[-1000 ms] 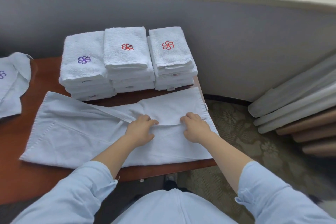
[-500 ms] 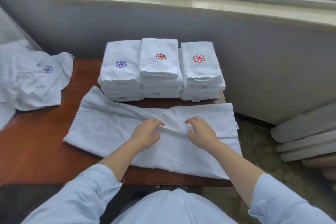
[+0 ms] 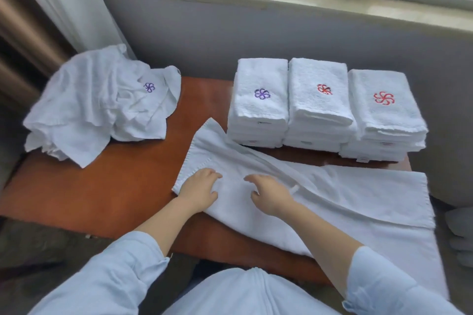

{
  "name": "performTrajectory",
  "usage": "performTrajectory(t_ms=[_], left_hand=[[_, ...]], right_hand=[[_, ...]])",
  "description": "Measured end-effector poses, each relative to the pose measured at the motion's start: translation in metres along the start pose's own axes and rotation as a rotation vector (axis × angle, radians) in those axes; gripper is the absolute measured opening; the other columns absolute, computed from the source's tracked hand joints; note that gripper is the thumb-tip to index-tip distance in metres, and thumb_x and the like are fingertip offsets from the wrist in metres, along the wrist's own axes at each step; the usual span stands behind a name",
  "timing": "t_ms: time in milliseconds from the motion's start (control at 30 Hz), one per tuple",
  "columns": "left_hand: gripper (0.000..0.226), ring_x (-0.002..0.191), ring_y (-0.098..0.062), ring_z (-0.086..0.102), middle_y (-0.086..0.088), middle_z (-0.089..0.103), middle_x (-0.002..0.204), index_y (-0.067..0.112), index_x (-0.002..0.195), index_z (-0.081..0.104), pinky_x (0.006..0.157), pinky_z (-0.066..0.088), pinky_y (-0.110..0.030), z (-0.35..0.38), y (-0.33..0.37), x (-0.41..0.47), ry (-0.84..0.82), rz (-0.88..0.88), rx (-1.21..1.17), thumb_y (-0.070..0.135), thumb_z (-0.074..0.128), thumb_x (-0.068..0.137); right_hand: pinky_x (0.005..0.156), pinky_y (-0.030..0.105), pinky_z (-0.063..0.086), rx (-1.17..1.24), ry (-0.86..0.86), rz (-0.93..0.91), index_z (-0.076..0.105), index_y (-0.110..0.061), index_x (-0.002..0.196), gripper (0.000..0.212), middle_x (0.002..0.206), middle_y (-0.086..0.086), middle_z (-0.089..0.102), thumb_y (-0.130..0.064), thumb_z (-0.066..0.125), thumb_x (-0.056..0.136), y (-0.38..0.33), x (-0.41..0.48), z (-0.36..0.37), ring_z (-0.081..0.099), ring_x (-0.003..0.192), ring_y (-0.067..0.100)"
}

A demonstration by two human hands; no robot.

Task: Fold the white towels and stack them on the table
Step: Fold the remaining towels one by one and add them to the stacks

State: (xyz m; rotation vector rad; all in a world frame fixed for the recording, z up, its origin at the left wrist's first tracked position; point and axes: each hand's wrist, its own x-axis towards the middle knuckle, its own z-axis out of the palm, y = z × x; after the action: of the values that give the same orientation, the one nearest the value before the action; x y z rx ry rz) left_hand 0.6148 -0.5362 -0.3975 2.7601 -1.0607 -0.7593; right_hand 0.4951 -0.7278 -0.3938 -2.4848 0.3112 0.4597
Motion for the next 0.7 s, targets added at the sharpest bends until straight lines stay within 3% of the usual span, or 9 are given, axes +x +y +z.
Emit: performTrajectory(t_ms=[200, 333, 433, 567, 700], left_hand=[[0.055, 0.118, -0.02, 0.054, 0.004, 0.054, 0.133, 0.03, 0.149, 0.033, 0.084, 0.048, -0.037, -0.015, -0.051, 0.013, -0.089, 0.085, 0.1, 0.029, 0.046, 0.096], [0.044, 0.108, -0.018, 0.06, 0.008, 0.064, 0.12, 0.034, 0.141, 0.042, 0.073, 0.042, -0.031, -0.019, -0.079, 0.016, -0.201, 0.117, 0.1, 0.036, 0.043, 0.097], [0.033, 0.107, -0.015, 0.06, 0.011, 0.064, 0.116, 0.037, 0.128, 0.054, 0.073, 0.04, -0.029, -0.022, -0.097, 0.017, -0.227, 0.133, 0.057, 0.04, 0.044, 0.097], [0.02, 0.096, -0.013, 0.061, 0.012, 0.063, 0.104, 0.033, 0.11, 0.063, 0.07, 0.042, -0.028, -0.039, -0.109, 0.028, -0.071, 0.114, -0.036, 0.038, 0.052, 0.095], [0.027, 0.097, -0.02, 0.059, 0.004, 0.054, 0.116, 0.023, 0.117, 0.052, 0.069, 0.045, -0.033, -0.056, -0.115, 0.044, 0.138, 0.041, -0.074, 0.029, 0.059, 0.091]], right_hand=[[0.096, 0.034, 0.044, 0.03, 0.006, 0.127, 0.034, -0.024, 0.15, 0.059, 0.15, -0.001, 0.041, -0.011, 0.041, 0.093, -0.046, 0.035, 0.029, 0.034, 0.137, 0.02], [0.092, 0.035, 0.048, 0.04, 0.05, 0.207, 0.05, -0.023, 0.14, 0.045, 0.135, 0.001, 0.054, -0.017, 0.042, 0.096, -0.069, 0.054, 0.042, 0.049, 0.123, 0.021], [0.086, 0.032, 0.048, 0.012, 0.019, 0.239, 0.06, -0.025, 0.128, 0.035, 0.128, -0.002, 0.058, -0.02, 0.043, 0.097, -0.081, 0.061, 0.048, 0.054, 0.115, 0.018], [0.078, 0.029, 0.046, 0.07, 0.105, 0.314, 0.063, -0.028, 0.124, 0.036, 0.118, -0.007, 0.062, -0.019, 0.046, 0.094, -0.091, 0.065, 0.045, 0.057, 0.109, 0.015], [0.072, 0.029, 0.044, 0.095, 0.323, 0.285, 0.064, -0.024, 0.119, 0.034, 0.112, -0.008, 0.06, -0.014, 0.051, 0.09, -0.101, 0.07, 0.035, 0.055, 0.107, 0.015]])
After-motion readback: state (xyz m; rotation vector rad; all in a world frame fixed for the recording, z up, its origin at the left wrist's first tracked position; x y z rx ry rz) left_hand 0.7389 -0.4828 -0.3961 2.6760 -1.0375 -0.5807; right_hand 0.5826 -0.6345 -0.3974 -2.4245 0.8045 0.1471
